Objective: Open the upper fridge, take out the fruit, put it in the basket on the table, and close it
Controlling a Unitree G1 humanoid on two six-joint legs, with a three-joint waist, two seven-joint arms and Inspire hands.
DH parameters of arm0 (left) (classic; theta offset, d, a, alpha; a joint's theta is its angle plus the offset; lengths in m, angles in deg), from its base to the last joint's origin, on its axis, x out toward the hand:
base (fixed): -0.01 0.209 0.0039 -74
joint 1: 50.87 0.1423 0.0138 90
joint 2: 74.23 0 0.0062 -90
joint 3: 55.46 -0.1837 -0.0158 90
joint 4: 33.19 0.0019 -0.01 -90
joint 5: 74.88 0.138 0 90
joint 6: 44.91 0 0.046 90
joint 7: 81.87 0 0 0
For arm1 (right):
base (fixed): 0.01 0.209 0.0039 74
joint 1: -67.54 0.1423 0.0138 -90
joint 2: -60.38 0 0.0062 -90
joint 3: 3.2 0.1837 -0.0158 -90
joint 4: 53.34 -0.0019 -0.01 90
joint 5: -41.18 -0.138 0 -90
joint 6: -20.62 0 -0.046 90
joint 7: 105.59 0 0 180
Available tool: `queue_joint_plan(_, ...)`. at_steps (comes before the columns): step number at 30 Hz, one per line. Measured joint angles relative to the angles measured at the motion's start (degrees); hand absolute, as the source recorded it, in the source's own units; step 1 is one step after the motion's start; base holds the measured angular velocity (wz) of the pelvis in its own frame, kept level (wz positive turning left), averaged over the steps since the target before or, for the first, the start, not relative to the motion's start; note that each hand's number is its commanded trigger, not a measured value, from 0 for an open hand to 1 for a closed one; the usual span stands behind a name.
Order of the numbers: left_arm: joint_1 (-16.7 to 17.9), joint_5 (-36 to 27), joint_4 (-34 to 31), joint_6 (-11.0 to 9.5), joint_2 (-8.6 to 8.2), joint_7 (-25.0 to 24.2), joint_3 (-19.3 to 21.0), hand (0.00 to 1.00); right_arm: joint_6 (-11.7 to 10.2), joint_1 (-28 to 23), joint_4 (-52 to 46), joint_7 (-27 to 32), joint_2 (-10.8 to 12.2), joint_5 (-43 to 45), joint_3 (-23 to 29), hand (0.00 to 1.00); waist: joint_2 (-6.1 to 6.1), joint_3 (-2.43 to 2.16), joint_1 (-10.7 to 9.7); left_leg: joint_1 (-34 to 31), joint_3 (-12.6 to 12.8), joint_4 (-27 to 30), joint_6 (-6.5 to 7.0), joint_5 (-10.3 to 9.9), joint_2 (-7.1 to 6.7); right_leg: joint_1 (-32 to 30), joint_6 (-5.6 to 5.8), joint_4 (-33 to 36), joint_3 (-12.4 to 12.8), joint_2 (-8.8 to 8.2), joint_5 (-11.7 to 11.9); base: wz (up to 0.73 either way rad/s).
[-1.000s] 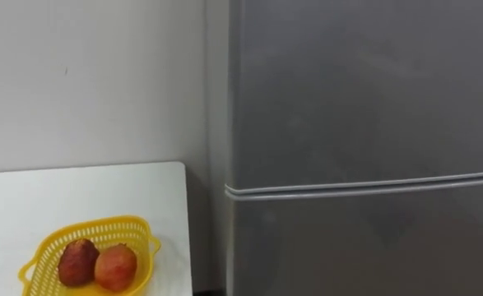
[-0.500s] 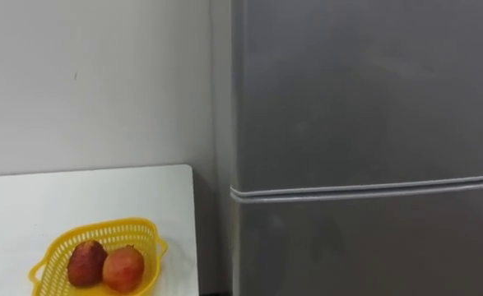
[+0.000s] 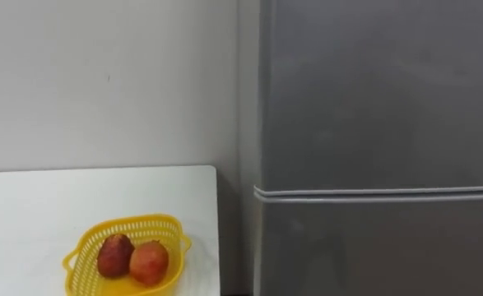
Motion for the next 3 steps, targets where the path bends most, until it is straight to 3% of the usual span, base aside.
queue_joint_plan(3,0.1,0.05,0.02,1.07,-0.02,-1.62,-0.08,0.0,-0.04,-0.09,-0.38,-1.16,-0.21,-0.05,-0.6,0.0,-0.05,0.17,0.11,0.28,0.0,-0.02,0.0,0.0,0.02,0.59,-0.02,-0.09,-0.31,0.02,-0.02,0.04)
